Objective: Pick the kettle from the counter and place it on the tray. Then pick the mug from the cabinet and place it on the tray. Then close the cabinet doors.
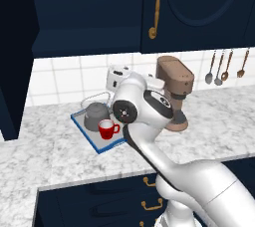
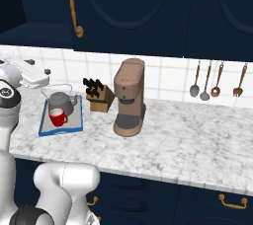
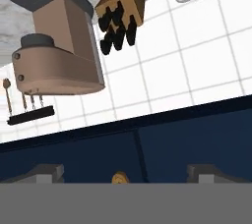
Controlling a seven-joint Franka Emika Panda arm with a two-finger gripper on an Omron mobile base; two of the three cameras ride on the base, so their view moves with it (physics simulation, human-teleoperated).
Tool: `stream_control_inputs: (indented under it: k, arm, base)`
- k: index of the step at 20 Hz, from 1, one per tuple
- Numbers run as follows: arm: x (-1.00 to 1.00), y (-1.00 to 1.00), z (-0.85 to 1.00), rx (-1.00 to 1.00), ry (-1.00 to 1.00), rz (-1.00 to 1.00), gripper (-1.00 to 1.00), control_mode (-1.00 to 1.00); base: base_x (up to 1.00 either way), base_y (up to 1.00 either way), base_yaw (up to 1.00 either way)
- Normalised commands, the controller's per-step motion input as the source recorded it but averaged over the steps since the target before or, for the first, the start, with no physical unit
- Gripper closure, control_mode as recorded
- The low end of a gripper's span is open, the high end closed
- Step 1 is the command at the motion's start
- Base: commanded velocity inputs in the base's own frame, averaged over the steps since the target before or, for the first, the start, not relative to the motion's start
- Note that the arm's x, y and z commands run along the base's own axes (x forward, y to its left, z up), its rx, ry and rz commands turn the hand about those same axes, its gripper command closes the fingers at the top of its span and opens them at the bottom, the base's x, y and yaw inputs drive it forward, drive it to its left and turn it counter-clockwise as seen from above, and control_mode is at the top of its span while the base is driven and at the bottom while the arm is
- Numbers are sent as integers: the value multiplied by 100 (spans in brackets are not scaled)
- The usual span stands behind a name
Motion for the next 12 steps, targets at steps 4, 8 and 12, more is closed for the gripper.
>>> stream_control_inputs:
  k: [4,8,12]
  arm:
    - [-42,49,-17,-1,-13,-33,-100,-100]
    - [-19,75,-7,-9,-8,-44,-100,-100]
    - [-8,71,0,-23,-1,-33,-100,-100]
  base:
    - [0,0,0]
    - [0,0,0]
    - [0,0,0]
